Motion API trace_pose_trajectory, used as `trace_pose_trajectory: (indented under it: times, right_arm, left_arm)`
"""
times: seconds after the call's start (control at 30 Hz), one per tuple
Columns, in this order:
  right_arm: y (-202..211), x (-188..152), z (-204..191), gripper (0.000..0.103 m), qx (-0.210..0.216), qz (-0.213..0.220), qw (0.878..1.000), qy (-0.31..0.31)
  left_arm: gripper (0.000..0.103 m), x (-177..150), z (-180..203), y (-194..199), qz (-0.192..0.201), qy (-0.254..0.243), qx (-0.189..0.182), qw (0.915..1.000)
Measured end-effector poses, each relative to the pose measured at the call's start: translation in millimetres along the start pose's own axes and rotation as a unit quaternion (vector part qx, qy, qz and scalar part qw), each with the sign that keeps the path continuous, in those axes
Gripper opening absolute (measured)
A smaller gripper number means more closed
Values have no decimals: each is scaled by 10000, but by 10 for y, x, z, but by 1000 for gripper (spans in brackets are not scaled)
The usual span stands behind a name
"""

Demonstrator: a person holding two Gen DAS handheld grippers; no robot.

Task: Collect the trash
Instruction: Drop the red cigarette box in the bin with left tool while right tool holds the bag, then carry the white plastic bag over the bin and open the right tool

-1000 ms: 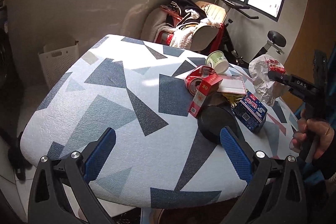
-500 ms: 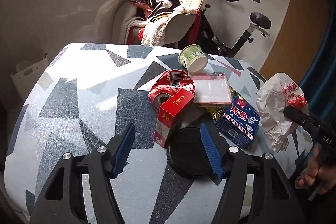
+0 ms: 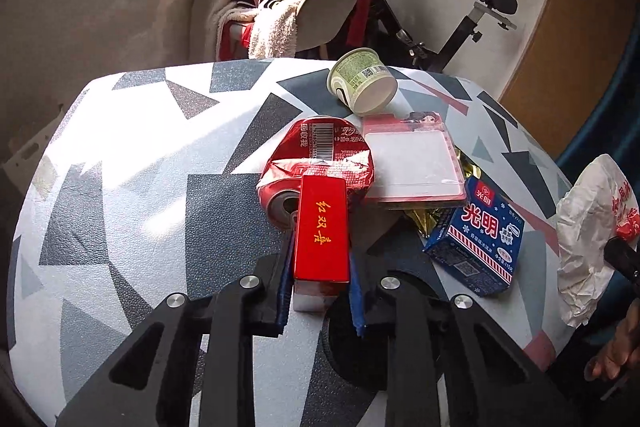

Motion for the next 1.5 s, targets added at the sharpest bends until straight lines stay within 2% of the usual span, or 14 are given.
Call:
trace_pose_trajectory:
  times: [0.13, 0.4, 0.57, 0.9, 0.97, 1.17, 1.33, 1.37, 1.4, 1.5]
  right_arm:
    - [71, -18, -3, 45, -91, 55, 9999, 79]
    - [223, -39, 0, 45, -35, 93, 9999, -110]
    - [308, -79, -105, 45, 12, 50, 10000, -29]
    - [474, -169, -205, 45, 29, 32, 9999, 98]
    - [505, -188, -224, 45, 51, 43, 9999, 95]
    - [521, -284, -273, 45, 101, -50, 9999, 123]
    - [553, -361, -292, 45, 109, -109, 9998, 141]
    - [555, -372, -289, 45, 112, -122, 9998, 132]
    - [559, -386, -289, 45, 115, -134, 9998, 124]
    - [571, -420, -302, 45, 113, -159, 9997, 135]
  left_arm:
    - [22, -72, -70, 147, 106, 134, -104, 9998]
    - [22, -108, 30, 685, 325, -151, -319, 9988]
    - [22, -258, 167, 992, 412, -212, -488, 9977]
    - [22, -999, 456, 1437, 238, -106, -886, 9957]
    - [23, -1190, 490, 1469, 120, 1, -1021, 9947]
    - [22, -1666, 593, 1432, -246, -11, -1055, 9941]
    - [23, -1859, 715, 1421, -383, -165, -1104, 9930]
    - [30, -1867, 734, 1420, -399, -198, -1128, 9926]
    - [47, -1864, 747, 1426, -378, -231, -1109, 9928]
    - [80, -1830, 760, 1492, -148, -356, -1083, 9934]
Point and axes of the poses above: each gripper's, at about its wrist camera, not at the fingertips, and y roughly against the way its jaws point, z to its right, x to its top, the point moved 5 cm from there along -y, roughly the way its jaws point, and after that the axes turned 1 degree about z, right-handed, at the moved point
